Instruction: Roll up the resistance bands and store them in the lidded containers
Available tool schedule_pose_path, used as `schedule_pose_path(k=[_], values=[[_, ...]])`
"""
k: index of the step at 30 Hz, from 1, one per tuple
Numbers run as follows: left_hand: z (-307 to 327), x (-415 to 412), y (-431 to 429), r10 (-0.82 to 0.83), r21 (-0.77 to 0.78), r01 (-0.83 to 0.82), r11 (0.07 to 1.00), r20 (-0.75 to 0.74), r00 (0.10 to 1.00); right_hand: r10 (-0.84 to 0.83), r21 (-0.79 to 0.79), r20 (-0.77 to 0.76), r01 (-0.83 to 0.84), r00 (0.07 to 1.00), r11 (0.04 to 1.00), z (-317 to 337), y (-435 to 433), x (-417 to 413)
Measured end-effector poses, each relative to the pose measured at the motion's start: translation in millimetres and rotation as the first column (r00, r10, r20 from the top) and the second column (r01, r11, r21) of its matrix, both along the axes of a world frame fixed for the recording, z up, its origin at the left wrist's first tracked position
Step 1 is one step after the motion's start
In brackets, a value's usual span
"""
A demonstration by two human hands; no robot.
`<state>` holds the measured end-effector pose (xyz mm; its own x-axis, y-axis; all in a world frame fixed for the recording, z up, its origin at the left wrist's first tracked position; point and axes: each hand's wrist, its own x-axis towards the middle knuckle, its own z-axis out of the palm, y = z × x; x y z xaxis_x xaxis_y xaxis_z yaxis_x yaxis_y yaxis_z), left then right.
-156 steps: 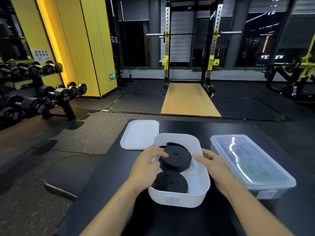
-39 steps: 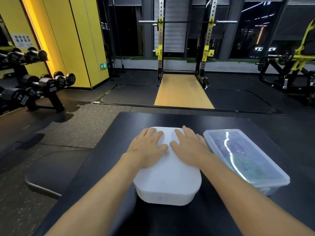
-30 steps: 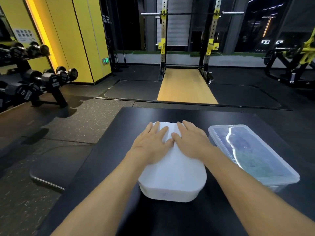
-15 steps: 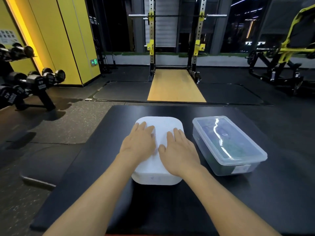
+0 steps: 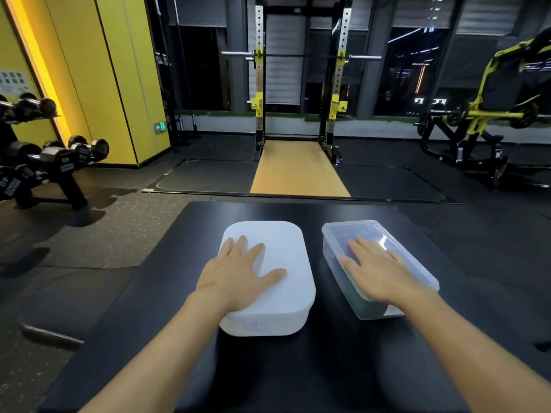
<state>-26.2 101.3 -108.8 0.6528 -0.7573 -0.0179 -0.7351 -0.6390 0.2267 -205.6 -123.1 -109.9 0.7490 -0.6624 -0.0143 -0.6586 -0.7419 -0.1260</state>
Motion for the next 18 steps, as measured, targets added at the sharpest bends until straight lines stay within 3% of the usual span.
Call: schedule_pose_path(k=[9,18], values=[[2.6,18.1,-9.0,0.0,-0.008,0.0,1.0,-0.024,1.0,-0.101,0.05,0.039,0.099,0.994,0.994,-8.3,25.2,19.8],[2.8,3.3,-10.6,0.018,-0.051,-0.018,0.999,0.006,1.0,-0.071,0.035,0.085,0.069,0.994,0.997,-6.1,27.3,17.2]])
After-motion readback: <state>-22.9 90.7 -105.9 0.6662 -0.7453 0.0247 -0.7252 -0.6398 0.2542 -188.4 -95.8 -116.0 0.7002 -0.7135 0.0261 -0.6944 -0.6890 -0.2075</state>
